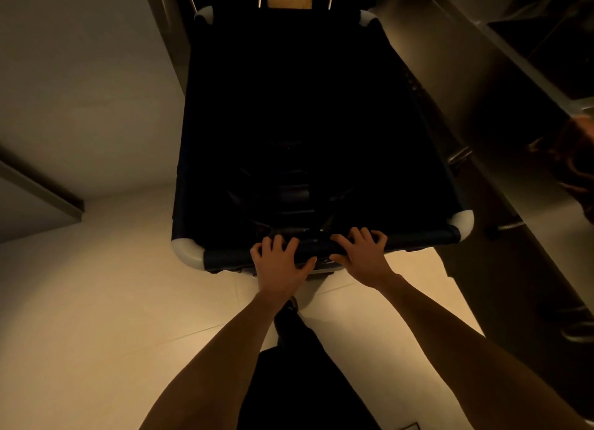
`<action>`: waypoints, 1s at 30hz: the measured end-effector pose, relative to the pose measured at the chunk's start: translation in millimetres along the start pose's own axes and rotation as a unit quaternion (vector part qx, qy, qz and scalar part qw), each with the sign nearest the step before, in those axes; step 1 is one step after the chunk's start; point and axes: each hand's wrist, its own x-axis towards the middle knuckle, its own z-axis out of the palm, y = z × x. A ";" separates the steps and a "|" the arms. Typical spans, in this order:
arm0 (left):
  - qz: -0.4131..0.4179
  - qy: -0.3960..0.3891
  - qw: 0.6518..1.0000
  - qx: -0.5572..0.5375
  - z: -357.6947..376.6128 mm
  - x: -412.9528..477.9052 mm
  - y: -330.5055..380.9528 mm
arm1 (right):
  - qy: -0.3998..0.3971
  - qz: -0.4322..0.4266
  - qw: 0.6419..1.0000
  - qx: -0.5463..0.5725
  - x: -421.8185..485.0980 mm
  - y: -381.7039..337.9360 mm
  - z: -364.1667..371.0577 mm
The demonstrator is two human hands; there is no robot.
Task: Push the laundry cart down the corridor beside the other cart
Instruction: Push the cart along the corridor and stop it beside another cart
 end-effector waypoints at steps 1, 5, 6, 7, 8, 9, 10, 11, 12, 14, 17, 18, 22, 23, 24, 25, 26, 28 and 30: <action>0.003 -0.001 1.000 0.001 -0.8 -3.6 -1.1 | 0.008 0.000 1.000 0.001 -4.3 -1.9 1.1; 0.013 -0.003 1.000 0.007 -2.3 -11.1 -4.0 | 0.035 0.002 0.999 0.005 -15.7 -7.1 5.9; 0.015 0.001 1.000 0.007 -3.1 -11.3 -4.8 | 0.040 0.002 0.999 0.004 -16.9 -8.2 6.9; 0.017 0.005 1.000 0.005 -3.5 -10.9 -5.8 | 0.045 0.003 0.999 0.002 -17.2 -9.4 7.8; 0.020 0.008 1.000 0.003 -3.2 -10.2 -7.3 | 0.050 0.005 0.999 0.000 -16.9 -10.3 8.8; 0.023 0.009 1.000 0.001 -2.7 -8.7 -8.8 | 0.055 0.007 0.998 0.000 -15.7 -10.7 9.3; 0.026 0.010 1.000 -0.002 -2.3 -6.3 -10.4 | 0.059 0.009 0.998 0.000 -13.5 -11.0 9.2; 0.028 0.010 1.000 -0.003 -2.1 -3.0 -12.0 | 0.062 0.011 0.998 0.000 -10.7 -11.1 9.0; 0.031 0.011 0.999 -0.004 -1.6 1.3 -13.4 | 0.064 0.012 0.998 -0.001 -7.2 -11.1 8.9; 0.036 0.013 0.999 -0.004 -1.2 11.8 -15.9 | 0.068 0.014 0.998 -0.003 1.9 -10.5 9.0; 0.045 0.013 0.999 0.003 -0.1 30.2 -19.9 | 0.060 0.018 0.998 0.005 18.5 -9.3 7.7; 0.046 0.013 0.999 0.005 0.2 36.8 -21.4 | 0.057 0.020 0.998 0.007 24.8 -9.1 6.7; 0.051 0.009 0.999 0.009 -0.8 65.8 -24.7 | 0.057 0.026 0.998 0.009 50.3 -5.1 4.8; 0.051 0.008 0.999 0.010 -1.5 73.7 -24.9 | 0.058 0.026 0.998 0.010 57.5 -3.1 4.5; 0.051 0.007 0.999 0.010 -2.1 81.7 -25.2 | 0.058 0.027 0.998 0.011 65.1 -1.0 3.8; 0.051 0.007 0.999 0.009 -2.7 89.3 -25.4 | 0.059 0.028 0.998 0.011 72.6 1.1 3.3; 0.052 0.007 0.999 0.011 -3.2 97.1 -25.9 | 0.061 0.028 0.998 0.011 80.4 2.9 2.6; 0.052 0.002 0.999 0.013 -3.3 113.2 -28.1 | 0.068 0.026 0.997 0.012 95.9 5.9 1.4; 0.051 0.000 0.999 0.013 -2.4 129.5 -30.9 | 0.074 0.023 0.997 0.009 110.8 8.8 1.3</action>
